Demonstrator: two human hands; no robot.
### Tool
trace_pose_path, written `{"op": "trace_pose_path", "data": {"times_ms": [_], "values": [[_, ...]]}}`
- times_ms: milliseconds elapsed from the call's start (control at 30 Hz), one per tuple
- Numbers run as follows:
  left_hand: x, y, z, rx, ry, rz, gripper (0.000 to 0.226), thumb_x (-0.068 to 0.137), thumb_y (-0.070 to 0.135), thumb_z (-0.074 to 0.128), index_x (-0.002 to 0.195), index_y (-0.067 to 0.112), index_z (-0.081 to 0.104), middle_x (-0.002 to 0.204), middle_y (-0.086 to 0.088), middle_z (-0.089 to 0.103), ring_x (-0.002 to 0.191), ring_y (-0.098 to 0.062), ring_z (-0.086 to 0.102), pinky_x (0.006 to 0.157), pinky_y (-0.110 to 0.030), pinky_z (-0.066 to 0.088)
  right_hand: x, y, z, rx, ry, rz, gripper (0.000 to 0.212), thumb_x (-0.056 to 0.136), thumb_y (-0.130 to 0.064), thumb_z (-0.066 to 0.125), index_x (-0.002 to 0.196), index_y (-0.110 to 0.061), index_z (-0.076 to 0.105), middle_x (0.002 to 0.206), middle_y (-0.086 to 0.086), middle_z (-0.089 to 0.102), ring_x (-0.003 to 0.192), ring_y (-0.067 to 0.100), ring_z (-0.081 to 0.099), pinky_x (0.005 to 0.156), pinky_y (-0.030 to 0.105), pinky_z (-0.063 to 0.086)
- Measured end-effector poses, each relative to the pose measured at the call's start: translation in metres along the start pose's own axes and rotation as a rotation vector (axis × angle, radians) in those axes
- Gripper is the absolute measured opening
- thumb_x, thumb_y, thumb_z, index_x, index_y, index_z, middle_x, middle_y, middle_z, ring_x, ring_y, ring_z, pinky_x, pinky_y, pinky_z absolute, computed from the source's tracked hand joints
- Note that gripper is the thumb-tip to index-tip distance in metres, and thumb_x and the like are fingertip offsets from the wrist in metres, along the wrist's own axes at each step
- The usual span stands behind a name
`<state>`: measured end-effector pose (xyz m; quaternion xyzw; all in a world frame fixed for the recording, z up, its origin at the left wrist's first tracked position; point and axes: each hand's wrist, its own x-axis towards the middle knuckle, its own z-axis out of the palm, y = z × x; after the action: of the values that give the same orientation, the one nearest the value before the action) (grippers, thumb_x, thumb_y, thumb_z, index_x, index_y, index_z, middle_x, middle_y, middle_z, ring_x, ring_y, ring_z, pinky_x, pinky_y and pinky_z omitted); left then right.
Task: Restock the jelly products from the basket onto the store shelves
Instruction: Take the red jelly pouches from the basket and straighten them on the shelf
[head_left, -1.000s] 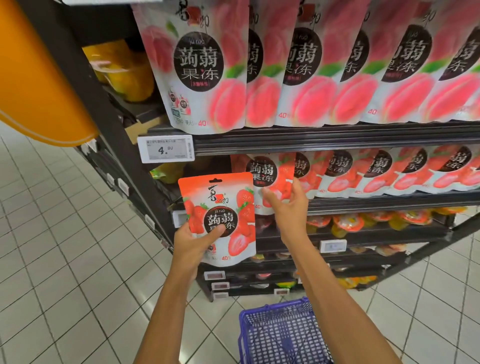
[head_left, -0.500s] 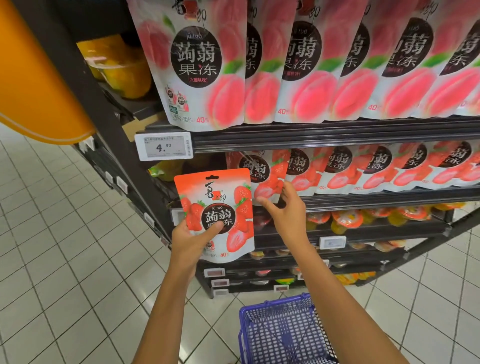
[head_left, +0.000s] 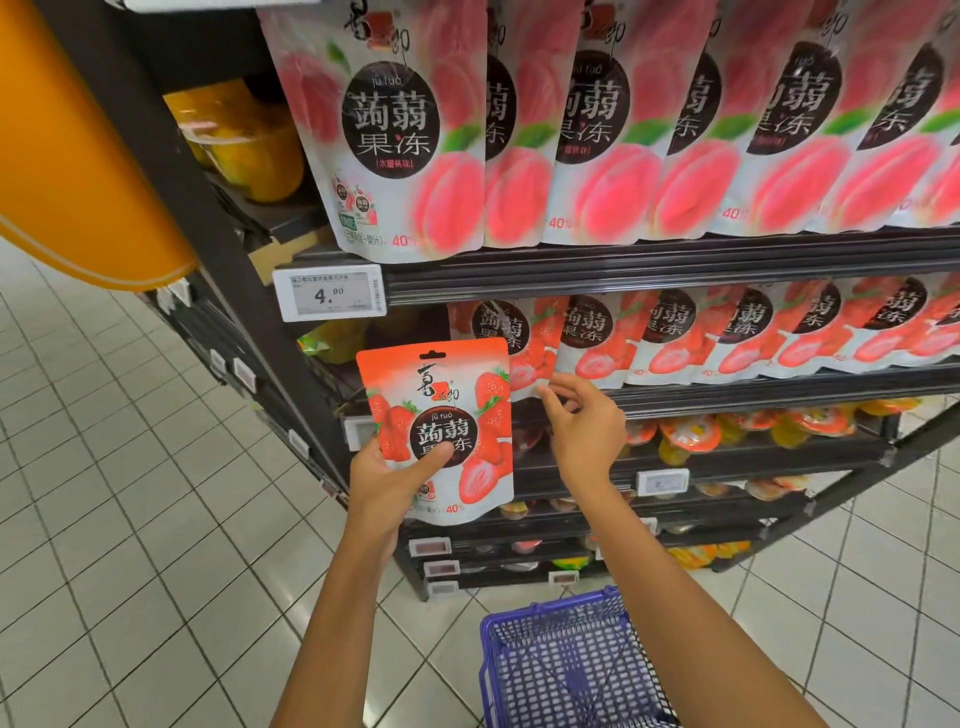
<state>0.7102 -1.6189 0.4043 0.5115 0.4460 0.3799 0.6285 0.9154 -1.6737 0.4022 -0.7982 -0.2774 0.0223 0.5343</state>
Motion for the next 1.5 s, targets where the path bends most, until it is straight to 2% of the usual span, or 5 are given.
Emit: {"op": "trace_pose_path", "data": {"times_ms": [633,867,1100,1267,1500], "values": [[0.013,0.006,0.016,0.004,-0.026,0.004,0.048,0.056,0.035,0.087,0.100,0.025,0.070,0.099,0.003,0.077,0.090,-0.015,0.074,0.075,-0.035,0.058,0.015,0.014,-0.008,-0.009,-0.071,0.006,0.021,0.087,-0.039,0.072,0.103,-0.025,0.074,0.089,-0.008,0.076,0.070,0.011,0.068,0.068,0.041,0.056],[0.015,0.012,0.018,-0.002,-0.020,0.021,0.047,0.056,0.038,0.087,0.099,0.027,0.070,0.098,0.004,0.077,0.089,-0.014,0.074,0.069,-0.027,0.059,0.002,0.006,-0.021,0.157,-0.001,-0.032,0.013,0.088,-0.041,0.070,0.098,-0.032,0.070,0.067,-0.008,0.066,0.062,0.009,0.061,0.065,0.036,0.053],[0.015,0.016,0.018,-0.003,-0.036,0.070,0.049,0.059,0.040,0.086,0.103,0.027,0.069,0.101,0.002,0.077,0.092,-0.016,0.074,0.078,-0.035,0.060,-0.029,-0.009,-0.019,0.437,-0.773,-0.069,0.030,0.085,-0.032,0.074,0.114,-0.028,0.066,0.105,-0.008,0.074,0.100,0.011,0.070,0.087,0.027,0.056],[0.011,0.021,0.016,-0.041,0.004,0.134,0.070,0.066,0.044,0.083,0.125,0.021,0.055,0.114,0.001,0.072,0.103,-0.016,0.070,0.080,-0.029,0.059,-0.034,-0.018,-0.013,0.534,-0.677,-0.012,0.023,0.085,-0.010,0.075,0.101,-0.026,0.070,0.096,-0.003,0.077,0.091,0.014,0.073,0.081,0.030,0.059],[-0.003,0.029,0.017,0.274,0.192,0.424,0.025,0.092,0.023,0.066,0.116,0.027,0.059,0.112,0.007,0.058,0.098,-0.007,0.059,0.077,-0.011,0.049,-0.029,-0.041,0.000,0.533,-0.470,-0.023,0.018,0.084,-0.019,0.076,0.092,-0.034,0.069,0.088,-0.014,0.076,0.086,0.006,0.073,0.077,0.023,0.057]]}}
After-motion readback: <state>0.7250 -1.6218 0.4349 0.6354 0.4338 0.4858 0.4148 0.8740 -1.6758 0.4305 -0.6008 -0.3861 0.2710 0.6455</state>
